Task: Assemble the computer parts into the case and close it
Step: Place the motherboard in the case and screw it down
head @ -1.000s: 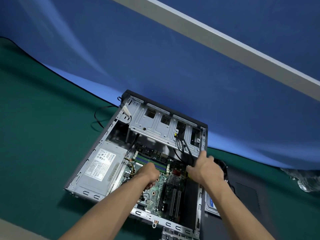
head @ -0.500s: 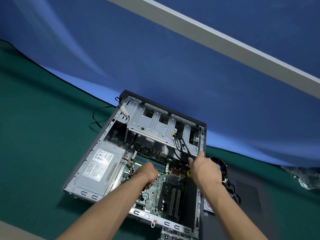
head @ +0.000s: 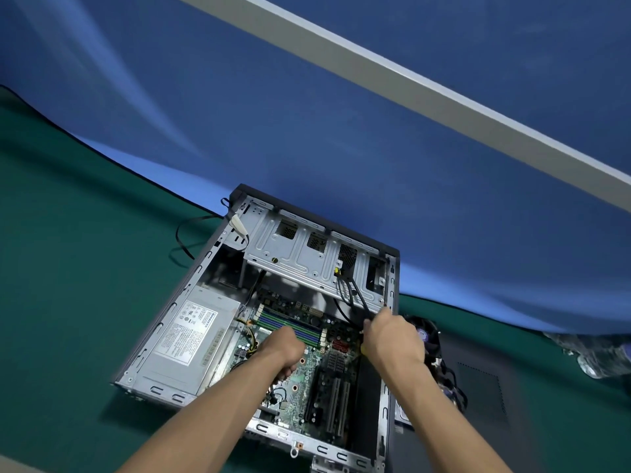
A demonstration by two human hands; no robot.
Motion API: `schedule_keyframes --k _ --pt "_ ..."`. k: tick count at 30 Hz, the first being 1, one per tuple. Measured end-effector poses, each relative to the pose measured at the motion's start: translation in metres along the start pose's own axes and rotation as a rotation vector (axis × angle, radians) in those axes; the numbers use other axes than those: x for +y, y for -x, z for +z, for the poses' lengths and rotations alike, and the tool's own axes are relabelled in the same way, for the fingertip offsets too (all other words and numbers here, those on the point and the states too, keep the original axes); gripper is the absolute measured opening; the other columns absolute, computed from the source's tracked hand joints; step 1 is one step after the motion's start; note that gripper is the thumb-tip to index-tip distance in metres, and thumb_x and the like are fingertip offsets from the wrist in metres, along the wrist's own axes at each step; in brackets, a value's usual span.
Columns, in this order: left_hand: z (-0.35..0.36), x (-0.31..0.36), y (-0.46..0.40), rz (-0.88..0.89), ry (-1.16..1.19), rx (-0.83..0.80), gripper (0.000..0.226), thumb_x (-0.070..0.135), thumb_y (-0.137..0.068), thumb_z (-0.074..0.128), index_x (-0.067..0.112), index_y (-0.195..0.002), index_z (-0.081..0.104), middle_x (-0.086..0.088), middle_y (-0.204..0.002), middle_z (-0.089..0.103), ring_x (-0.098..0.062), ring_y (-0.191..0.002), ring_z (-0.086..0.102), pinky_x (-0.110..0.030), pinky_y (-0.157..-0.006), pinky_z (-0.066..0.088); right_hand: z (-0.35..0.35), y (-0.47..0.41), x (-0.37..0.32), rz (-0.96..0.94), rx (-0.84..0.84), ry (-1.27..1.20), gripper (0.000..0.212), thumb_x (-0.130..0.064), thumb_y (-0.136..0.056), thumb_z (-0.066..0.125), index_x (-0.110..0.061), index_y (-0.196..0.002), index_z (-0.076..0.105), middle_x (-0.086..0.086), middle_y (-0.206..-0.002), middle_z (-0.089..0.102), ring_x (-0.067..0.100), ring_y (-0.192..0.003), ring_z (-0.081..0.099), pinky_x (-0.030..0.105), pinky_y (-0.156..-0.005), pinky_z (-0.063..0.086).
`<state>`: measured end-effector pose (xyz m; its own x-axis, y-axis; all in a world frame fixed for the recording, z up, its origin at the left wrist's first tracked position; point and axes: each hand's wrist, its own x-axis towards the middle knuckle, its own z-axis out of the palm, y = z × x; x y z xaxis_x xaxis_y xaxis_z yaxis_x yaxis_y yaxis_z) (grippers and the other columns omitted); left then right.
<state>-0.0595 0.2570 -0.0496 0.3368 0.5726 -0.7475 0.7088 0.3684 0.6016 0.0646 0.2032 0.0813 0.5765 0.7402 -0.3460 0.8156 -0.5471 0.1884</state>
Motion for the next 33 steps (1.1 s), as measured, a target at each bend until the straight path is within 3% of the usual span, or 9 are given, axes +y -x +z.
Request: schedule_keyframes --k 3,6,8,11,16,20,24,27,33 --pt "-0.001 0.001 0.002 0.006 -0.004 0.000 0.025 0.013 -0.097 0.041 0.004 -0.079 0.056 -0.006 -0.060 0.054 -0.016 -0.042 0.045 -0.023 -0.042 0.038 -0.003 -0.001 0.005 0.000 -0.064 -0.065 0.039 -0.034 -0.101 0.039 -0.004 -0.127 0.042 0.013 -0.120 0.060 0.029 -0.101 0.062 0.034 -0.074 0.047" --pt "0.000 0.002 0.001 0.011 -0.003 -0.007 0.023 0.012 -0.097 0.041 0.004 -0.081 0.055 -0.006 -0.061 0.053 -0.015 -0.042 0.044 -0.022 -0.041 0.037 -0.003 -0.002 0.007 -0.035 -0.146 -0.219 0.042 -0.019 -0.094 0.053 -0.014 -0.130 0.032 0.018 -0.131 0.044 0.033 -0.095 0.058 0.035 -0.073 0.048" --pt "0.000 0.003 0.002 0.004 -0.005 -0.009 0.025 0.012 -0.096 0.041 0.004 -0.077 0.055 -0.005 -0.059 0.053 -0.015 -0.040 0.043 -0.021 -0.041 0.036 0.003 0.001 0.007 -0.028 -0.041 -0.236 0.033 -0.015 -0.095 0.050 -0.012 -0.125 0.039 0.017 -0.122 0.051 0.034 -0.093 0.060 0.036 -0.073 0.048" --pt "0.000 0.002 0.002 0.003 -0.009 -0.010 0.027 0.012 -0.096 0.041 0.005 -0.075 0.055 -0.005 -0.059 0.053 -0.015 -0.041 0.044 -0.021 -0.041 0.037 0.008 0.004 0.006 0.016 0.067 -0.172 0.029 -0.029 -0.102 0.039 -0.007 -0.120 0.047 0.016 -0.111 0.064 0.034 -0.097 0.063 0.033 -0.067 0.044" --pt "0.000 0.002 0.001 0.000 -0.007 -0.010 0.026 0.010 -0.096 0.041 0.004 -0.075 0.055 -0.006 -0.061 0.054 -0.016 -0.041 0.044 -0.021 -0.042 0.037 0.005 0.005 0.004 0.043 -0.076 -0.285 0.038 -0.029 -0.094 0.054 -0.011 -0.123 0.037 0.015 -0.121 0.049 0.031 -0.090 0.055 0.034 -0.069 0.041" --pt "0.001 0.002 0.001 -0.004 -0.012 -0.005 0.026 0.010 -0.096 0.042 0.003 -0.076 0.056 -0.007 -0.061 0.055 -0.016 -0.042 0.045 -0.022 -0.042 0.038 0.009 0.007 -0.002 0.038 0.000 -0.183 0.029 -0.016 -0.096 0.045 -0.005 -0.123 0.046 0.018 -0.121 0.054 0.035 -0.102 0.060 0.034 -0.077 0.046" --pt "0.000 0.003 0.003 0.004 -0.021 0.001 0.028 0.010 -0.096 0.041 0.003 -0.073 0.055 -0.008 -0.060 0.055 -0.018 -0.043 0.046 -0.024 -0.045 0.040 0.009 0.003 0.002 0.055 0.042 -0.092 0.031 -0.025 -0.101 0.039 -0.005 -0.116 0.056 0.012 -0.111 0.066 0.030 -0.100 0.064 0.033 -0.076 0.050" --pt "-0.001 0.002 0.003 0.007 -0.024 0.008 0.029 0.012 -0.097 0.042 0.003 -0.072 0.054 -0.008 -0.060 0.055 -0.018 -0.043 0.047 -0.024 -0.044 0.040 0.007 0.001 0.006 0.049 -0.087 -0.101 0.035 -0.037 -0.098 0.047 -0.008 -0.114 0.054 0.008 -0.108 0.065 0.026 -0.094 0.063 0.033 -0.073 0.048" --pt "0.001 0.002 0.004 0.007 -0.025 0.021 0.031 0.012 -0.098 0.042 0.004 -0.071 0.053 -0.008 -0.059 0.053 -0.019 -0.043 0.045 -0.025 -0.046 0.039 0.011 0.009 0.001 0.061 -0.088 -0.029 0.029 -0.015 -0.094 0.044 -0.006 -0.119 0.056 0.011 -0.117 0.064 0.028 -0.103 0.062 0.032 -0.072 0.045"
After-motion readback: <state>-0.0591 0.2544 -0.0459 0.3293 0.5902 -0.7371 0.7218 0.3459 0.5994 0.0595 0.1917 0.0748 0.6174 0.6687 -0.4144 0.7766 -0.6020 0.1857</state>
